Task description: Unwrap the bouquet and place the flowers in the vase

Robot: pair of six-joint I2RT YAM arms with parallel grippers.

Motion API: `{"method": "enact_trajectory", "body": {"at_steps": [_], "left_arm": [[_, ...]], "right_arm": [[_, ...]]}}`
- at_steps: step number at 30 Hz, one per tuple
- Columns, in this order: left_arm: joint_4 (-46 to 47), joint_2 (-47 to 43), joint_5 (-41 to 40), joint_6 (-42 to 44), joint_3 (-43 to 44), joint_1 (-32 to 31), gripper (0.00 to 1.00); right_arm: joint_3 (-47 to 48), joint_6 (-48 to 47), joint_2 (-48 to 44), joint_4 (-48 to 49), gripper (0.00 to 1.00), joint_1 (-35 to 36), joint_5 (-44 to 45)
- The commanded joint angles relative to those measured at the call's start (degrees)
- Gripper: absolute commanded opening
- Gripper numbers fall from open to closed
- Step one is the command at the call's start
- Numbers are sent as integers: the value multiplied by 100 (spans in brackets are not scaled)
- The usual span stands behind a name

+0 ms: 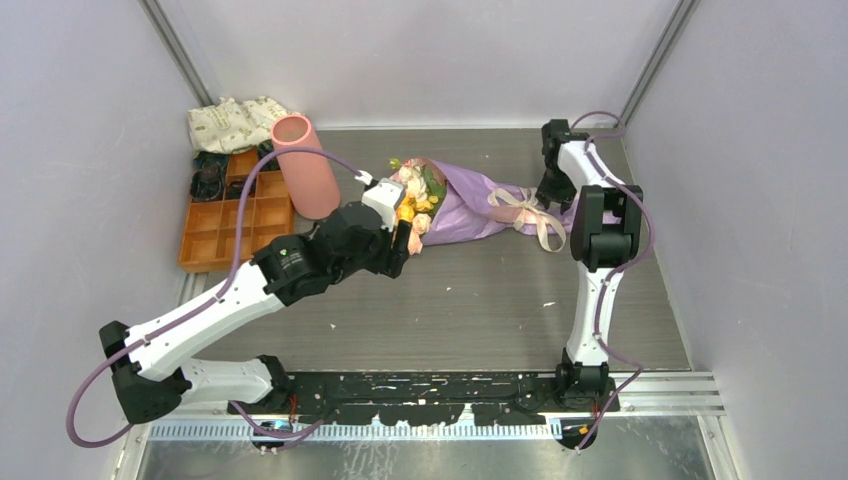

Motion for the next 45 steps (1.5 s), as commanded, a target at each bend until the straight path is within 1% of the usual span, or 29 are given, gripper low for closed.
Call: {"method": "enact_trajectory", "body": {"at_steps": [1, 4, 7, 10, 13, 18, 25, 27, 29, 33, 35, 38, 42, 44, 45], "left_arm": [[408, -6, -256, -123, 268, -188, 61], [436, -32, -278, -159, 184, -228, 61], [440, -79, -335, -173, 111, -234, 61], [439, -140, -372, -181, 65, -240, 61], [433, -183, -365, -180, 35, -237, 62], [465, -345, -278, -264, -186, -240, 62], [500, -733, -245, -363, -609, -242, 62], [487, -880, -315, -389, -710, -241, 62], [528, -1011, -354, -401, -832, -238, 63], [993, -1073, -226, -384, -1220, -237, 64], [1243, -920, -120, -391, -1364, -240, 64], [1505, -538, -49, -406, -1407, -238, 64], [1945, -6, -106, -368, -1419, -240, 63], [2086, 208, -253, -389, -1417, -235, 63], [2127, 307, -341, -405, -1413, -237, 63]], "right_arm": [[-297, 107, -290, 309, 48, 106, -237], [-688, 98, -398, 333, 47, 130, -371], [-1506, 118, -921, 558, 45, 292, -555], [-2339, 254, -1590, 739, 46, 748, -723], [-2883, 487, -2187, 667, 46, 1330, -794], [-3322, 957, -2823, 590, 49, 2314, -1127], [-3697, 1711, -3039, 969, 49, 3728, -1732], [-3650, 1853, -3063, 994, 49, 4054, -1695], [-3485, 1891, -3157, 787, 48, 4297, -1453], [-3249, 1862, -3686, 329, 50, 4333, -670], [-3242, 1837, -4060, 160, 51, 4333, -357], [-3449, 1795, -4621, 144, 52, 4338, -156], [-4105, 1602, -5255, 694, 52, 4335, -467], [-4385, 1508, -5374, 849, 49, 4341, -798], [-4495, 1456, -5392, 940, 46, 4346, -932]]}}
